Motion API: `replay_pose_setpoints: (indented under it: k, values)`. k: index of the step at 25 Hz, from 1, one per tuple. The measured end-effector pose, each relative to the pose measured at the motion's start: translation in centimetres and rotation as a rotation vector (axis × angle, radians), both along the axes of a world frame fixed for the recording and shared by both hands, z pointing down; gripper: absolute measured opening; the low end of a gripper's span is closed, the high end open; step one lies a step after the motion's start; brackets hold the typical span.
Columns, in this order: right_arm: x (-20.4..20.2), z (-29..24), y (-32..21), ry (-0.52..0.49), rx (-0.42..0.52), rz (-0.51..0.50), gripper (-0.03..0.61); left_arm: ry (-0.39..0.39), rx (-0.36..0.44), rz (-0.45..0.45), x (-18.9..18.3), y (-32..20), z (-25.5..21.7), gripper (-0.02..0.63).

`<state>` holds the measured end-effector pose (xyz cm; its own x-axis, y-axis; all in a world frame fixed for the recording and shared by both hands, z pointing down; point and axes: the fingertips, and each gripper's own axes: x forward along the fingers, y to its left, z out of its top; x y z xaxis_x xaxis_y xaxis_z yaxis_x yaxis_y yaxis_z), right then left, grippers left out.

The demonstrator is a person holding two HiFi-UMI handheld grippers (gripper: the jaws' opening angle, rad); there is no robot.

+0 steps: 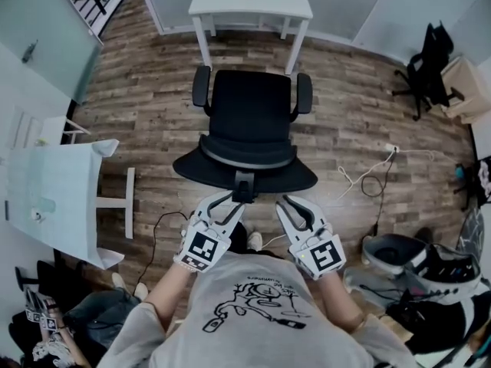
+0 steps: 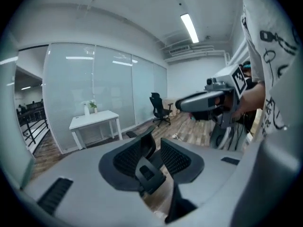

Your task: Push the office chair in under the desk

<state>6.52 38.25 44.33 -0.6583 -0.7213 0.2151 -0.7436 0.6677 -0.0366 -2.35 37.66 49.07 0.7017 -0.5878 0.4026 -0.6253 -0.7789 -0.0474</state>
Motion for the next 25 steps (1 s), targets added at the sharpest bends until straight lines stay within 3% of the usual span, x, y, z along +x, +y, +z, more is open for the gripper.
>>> replay_pose_setpoints:
  k: [5,12,19,21,25]
  values:
    - [-1.1,5.2,-0.6,0.189,-0.028,-0.078,0.120,-0.239,-0.005,0.106,-1.3,-0.5,6.7,0.160]
    - [-1.6,12.9,-0.8,0.519,-0.070,-0.263,0.164,-0.636,0.135,0.279,-3.5,-2.0,12.9,0.167]
    - [-0.6,21.1,-0.7,0.821,-0.113,-0.385,0.221,-0.955,0.199,0.419,-6.6,-3.1,19.7,0.221]
    - [0.0,23.0,-0.9,0.883,-0.117,-0.398,0.238,-1.018,0.220,0.434,-7.0,-3.4,21.3,0.239]
    - [1.2,24.8,-2.3,0.979,-0.048,-0.378,0.236,-1.071,0.233,0.424,-7.4,-4.3,23.2,0.244]
